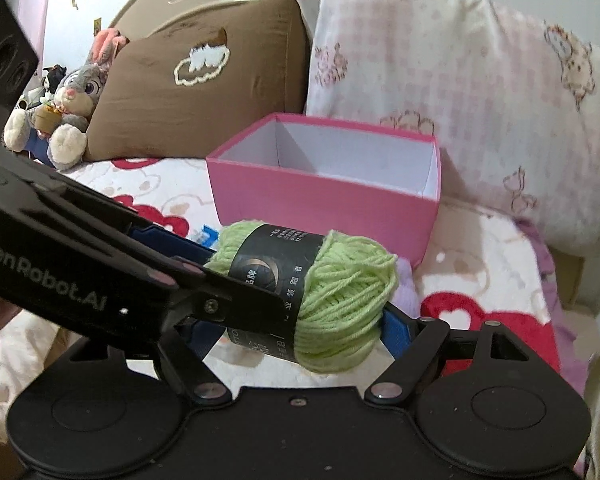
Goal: Organize objects
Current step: 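Lift the yarn skein with the left tool and carry it into the pink box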
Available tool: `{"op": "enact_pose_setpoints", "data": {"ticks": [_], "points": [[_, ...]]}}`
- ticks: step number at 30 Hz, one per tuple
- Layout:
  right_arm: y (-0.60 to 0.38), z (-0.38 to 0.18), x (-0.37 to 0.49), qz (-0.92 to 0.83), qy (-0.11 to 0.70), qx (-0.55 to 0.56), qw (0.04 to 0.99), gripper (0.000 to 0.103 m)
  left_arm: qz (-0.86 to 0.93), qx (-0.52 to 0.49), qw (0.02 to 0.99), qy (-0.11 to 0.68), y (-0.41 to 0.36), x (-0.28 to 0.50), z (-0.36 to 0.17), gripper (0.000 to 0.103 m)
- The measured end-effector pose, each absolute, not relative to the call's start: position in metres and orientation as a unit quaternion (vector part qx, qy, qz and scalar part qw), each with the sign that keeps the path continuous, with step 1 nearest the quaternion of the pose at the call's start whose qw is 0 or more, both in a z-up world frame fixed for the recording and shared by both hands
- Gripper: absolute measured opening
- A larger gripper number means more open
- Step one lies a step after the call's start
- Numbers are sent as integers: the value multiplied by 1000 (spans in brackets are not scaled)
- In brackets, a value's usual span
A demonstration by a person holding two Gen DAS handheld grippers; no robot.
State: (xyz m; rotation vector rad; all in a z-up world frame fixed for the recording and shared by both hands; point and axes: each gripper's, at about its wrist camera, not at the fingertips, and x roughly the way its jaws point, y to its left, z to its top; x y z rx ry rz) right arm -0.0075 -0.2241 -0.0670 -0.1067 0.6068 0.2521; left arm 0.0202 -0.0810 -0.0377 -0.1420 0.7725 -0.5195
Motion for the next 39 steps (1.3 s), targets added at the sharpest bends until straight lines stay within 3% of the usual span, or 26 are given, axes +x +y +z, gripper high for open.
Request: {"op": "enact_pose_setpoints", "data": {"ticks": [19,39], "points": [[-206,31,52,134,242,-63,959,78,-235,17,900,366,-56,77,81,54],[-249,-18,227,158,331,-49,929,75,-222,-130,871,418,-19,261,6,54]]}}
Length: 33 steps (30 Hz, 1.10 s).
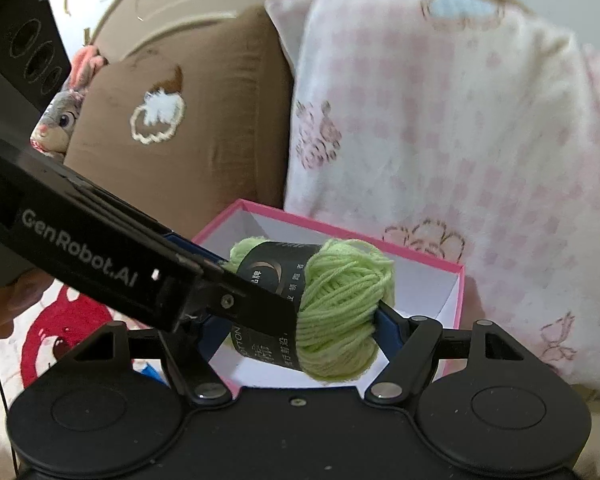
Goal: Organize objects
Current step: 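Lift the yarn skein with the left tool and carry it into the pink box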
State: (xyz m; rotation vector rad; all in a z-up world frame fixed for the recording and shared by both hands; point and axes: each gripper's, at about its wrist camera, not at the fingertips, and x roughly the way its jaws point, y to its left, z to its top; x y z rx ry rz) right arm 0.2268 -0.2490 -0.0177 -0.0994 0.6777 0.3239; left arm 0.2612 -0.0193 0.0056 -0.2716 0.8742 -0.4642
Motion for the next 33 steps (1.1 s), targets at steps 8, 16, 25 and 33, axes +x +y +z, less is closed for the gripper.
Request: {"op": "enact_pose_setpoints", "data": {"ticks": [8,16,25,33], "points": [[-261,-56,272,149,371,-54,915,67,-208,-158,852,454,-22,317,-47,54],[-257,-86,294,136,399,-106,901,64,-192,-172,837,483,-28,341,-87,54],[-243,-99,307,106,421,-167,885,48,-160,-177,849,471,-23,344,-98,54],[-256,-100,306,92,415,-140,894,37,-130,-194,844,483,-17,349,-106,55]]}}
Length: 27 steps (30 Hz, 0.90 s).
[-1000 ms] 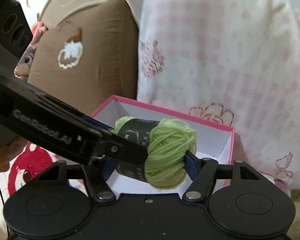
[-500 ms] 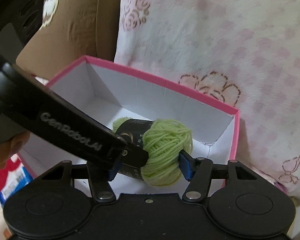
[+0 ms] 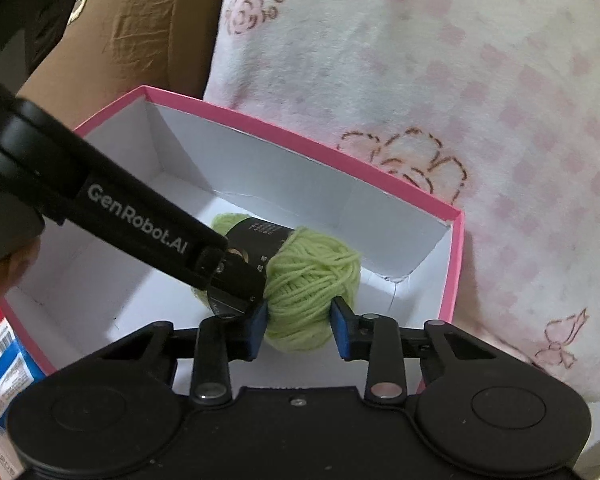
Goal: Organize objects
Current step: 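Lift the yarn skein with the left tool and carry it into the pink box, then lower the yarn onto the box floor and open the left tool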
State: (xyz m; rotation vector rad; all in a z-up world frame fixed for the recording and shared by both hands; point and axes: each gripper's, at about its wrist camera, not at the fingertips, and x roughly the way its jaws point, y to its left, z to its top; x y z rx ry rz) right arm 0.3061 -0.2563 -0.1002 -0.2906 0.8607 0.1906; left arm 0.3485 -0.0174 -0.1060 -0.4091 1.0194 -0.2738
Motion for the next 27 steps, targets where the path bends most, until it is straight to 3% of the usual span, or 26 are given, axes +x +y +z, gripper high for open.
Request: {"op": "enact_pose_setpoints", "data": {"ticks": [10,16,27], "points": [[-265,-102,306,99,414,-131,896,33,-160,-214,830,490,-37,354,-110,23],[-269,-107,304,83,413,-139,896,28,-137,-209,840,481,-51,362,-112,25],[-275,-105,313,82,408,-111,902,29,-114,-211,854,463,-46,373,-108,26]]}}
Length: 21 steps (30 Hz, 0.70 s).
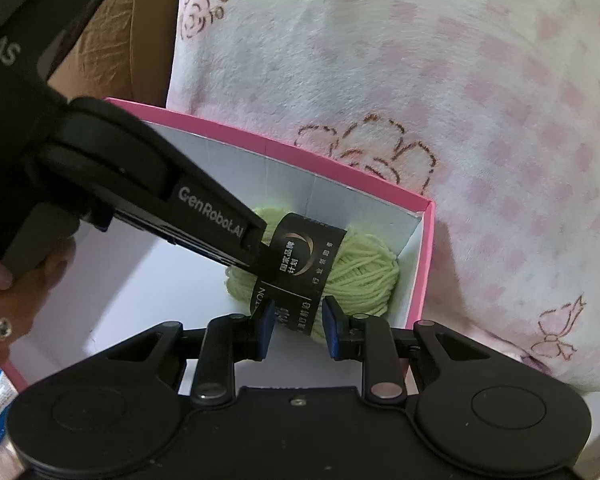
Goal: Organize objects
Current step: 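Lower the yarn onto the box floor and open the left tool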
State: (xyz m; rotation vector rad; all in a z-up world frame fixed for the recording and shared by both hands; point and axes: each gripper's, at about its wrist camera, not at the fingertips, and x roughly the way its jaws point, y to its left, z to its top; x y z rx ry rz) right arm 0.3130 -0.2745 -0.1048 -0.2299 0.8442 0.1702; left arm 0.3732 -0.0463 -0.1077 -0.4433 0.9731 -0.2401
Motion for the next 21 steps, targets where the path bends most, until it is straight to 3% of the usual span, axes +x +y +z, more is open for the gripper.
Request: {"op": "enact_pose_setpoints", "data": {"ticks": [7,10,14,18,21], "points": [[-271,-108,299,75,407,-107,904,29,-119,-211,853,463,-46,359,-105,28],[-271,-106,291,68,409,-97,905,29,-125,-200,856,461,-45,356,-98,36],[-273,-98,284,69,408,-85,906,30,-130,-176,860,460,-45,348,-87,38],[-273,-86,275,70,409,-68,907,32,-137,-122,864,469,-43,330,-76,51],[-272,-72,258,68,408,-56,909,37,-146,-91,868,466,-39,314,-63,51]]}}
